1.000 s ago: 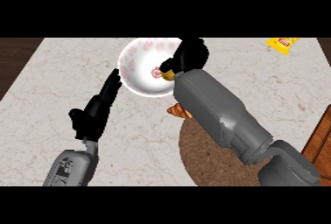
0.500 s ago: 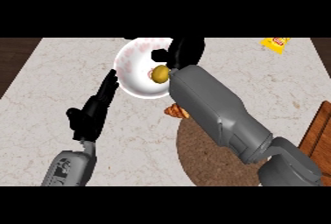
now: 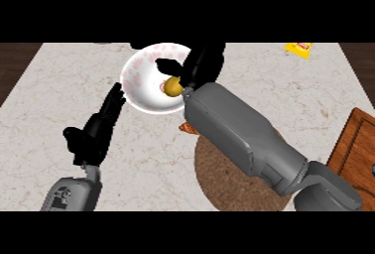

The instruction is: Pick the lemon from the placemat and place it in the bowl

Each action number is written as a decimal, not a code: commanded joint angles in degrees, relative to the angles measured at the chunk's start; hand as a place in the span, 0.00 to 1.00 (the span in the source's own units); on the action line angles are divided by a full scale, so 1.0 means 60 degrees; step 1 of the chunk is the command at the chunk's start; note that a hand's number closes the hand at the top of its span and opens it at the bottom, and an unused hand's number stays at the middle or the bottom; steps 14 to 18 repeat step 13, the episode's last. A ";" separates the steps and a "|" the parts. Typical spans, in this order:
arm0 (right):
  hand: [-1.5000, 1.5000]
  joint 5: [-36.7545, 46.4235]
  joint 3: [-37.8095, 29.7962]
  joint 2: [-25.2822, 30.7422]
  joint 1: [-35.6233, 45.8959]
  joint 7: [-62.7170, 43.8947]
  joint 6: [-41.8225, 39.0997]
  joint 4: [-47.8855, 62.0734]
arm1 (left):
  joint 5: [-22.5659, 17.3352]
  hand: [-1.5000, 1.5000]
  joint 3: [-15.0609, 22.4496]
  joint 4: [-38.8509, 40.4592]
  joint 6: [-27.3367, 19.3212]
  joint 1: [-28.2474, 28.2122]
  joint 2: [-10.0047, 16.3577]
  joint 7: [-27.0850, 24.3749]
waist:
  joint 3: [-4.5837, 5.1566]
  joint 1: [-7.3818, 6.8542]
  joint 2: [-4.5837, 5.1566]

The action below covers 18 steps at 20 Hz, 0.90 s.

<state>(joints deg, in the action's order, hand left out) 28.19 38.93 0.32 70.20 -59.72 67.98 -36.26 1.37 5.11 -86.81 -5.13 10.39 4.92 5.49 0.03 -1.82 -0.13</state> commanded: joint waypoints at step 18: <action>0.00 0.2151 0.1473 -0.0052 -0.3298 -0.1456 0.1669 -0.3675 | -0.0168 0.50 -0.0455 -0.0123 0.0305 -0.0446 0.0279 -0.0188 | 0.0004 0.0305 -0.0045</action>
